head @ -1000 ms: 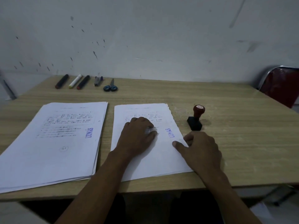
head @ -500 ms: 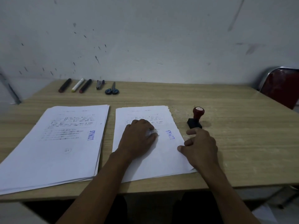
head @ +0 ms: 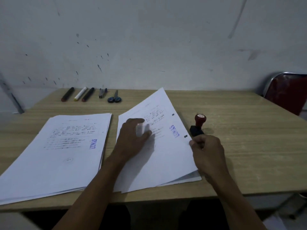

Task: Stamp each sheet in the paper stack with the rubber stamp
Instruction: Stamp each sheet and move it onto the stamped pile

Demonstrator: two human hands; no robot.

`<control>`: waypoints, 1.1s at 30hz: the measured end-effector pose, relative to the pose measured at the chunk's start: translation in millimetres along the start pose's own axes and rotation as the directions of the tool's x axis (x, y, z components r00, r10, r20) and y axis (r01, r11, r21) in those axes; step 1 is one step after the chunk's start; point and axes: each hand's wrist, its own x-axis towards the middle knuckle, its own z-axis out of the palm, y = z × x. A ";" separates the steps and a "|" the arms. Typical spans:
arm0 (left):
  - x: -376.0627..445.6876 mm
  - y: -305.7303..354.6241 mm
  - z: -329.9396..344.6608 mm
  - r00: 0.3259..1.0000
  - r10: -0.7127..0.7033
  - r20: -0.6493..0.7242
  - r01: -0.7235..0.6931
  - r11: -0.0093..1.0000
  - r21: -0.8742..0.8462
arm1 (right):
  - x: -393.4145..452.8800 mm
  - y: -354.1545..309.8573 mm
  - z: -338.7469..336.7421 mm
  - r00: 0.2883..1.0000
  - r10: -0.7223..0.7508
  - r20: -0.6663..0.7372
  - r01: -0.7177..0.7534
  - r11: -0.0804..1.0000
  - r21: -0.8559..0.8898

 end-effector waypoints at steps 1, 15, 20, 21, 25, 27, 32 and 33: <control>3.3 -1.4 -6.2 0.994 -0.105 0.015 0.105 0.994 0.007 | 0.3 -0.9 -1.0 1.000 0.004 -0.012 -0.003 0.998 0.059; 12.1 -7.5 -91.7 0.834 -0.548 0.061 0.476 0.659 -0.583 | -7.7 -31.4 10.3 0.996 0.077 0.040 -0.087 0.889 0.449; 3.6 -24.2 -137.5 0.824 -0.549 -0.142 0.470 0.801 -0.370 | -18.3 -53.5 44.3 0.981 -0.013 0.192 -0.050 0.947 0.318; 0.4 -33.3 -148.3 0.817 -0.543 -0.192 0.474 0.823 -0.312 | -21.5 -59.6 54.2 0.976 -0.037 0.216 -0.021 0.965 0.262; -14.5 -65.8 -186.4 0.830 -0.474 -0.293 0.499 0.867 0.011 | -37.4 -84.5 97.7 0.939 -0.097 0.329 0.088 0.995 0.045; -21.5 -79.7 -199.5 0.835 -0.463 -0.296 0.518 0.843 0.144 | -46.3 -96.3 116.4 0.922 -0.109 0.372 0.143 0.987 -0.066; -31.4 -111.1 -219.4 0.825 -0.467 -0.319 0.559 0.761 0.330 | -65.1 -122.2 144.6 0.889 -0.139 0.436 0.256 0.941 -0.221; -32.3 -115.7 -220.7 0.819 -0.472 -0.327 0.569 0.742 0.354 | -67.2 -125.4 147.5 0.882 -0.144 0.449 0.277 0.928 -0.248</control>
